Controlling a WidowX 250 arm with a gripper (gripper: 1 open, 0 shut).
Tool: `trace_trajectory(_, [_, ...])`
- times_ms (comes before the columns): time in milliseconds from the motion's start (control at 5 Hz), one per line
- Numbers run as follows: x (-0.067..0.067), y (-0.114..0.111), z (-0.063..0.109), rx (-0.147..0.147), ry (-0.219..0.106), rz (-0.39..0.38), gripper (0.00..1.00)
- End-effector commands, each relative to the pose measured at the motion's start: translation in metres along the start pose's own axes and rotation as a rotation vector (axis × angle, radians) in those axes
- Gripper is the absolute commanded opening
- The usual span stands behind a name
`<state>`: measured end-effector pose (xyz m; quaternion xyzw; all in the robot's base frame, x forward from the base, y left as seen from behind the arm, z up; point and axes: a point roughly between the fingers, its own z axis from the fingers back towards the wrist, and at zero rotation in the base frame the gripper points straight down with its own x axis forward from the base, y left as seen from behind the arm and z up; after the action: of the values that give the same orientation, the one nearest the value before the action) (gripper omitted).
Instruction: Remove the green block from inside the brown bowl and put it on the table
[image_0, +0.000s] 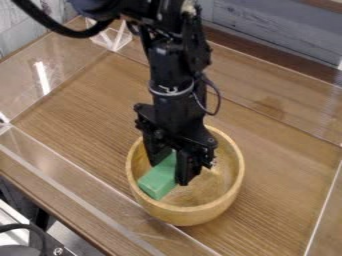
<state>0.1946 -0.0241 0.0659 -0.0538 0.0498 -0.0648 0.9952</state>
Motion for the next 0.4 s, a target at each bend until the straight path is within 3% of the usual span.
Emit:
trace_trajectory(0, [0.0059, 0.0028, 0.0184, -0.002, -0.057, 0.009, 0.00])
trace_trajectory(200, [0.0041, 0.0038, 0.0233, -0.007, -0.063, 0.014, 0.00])
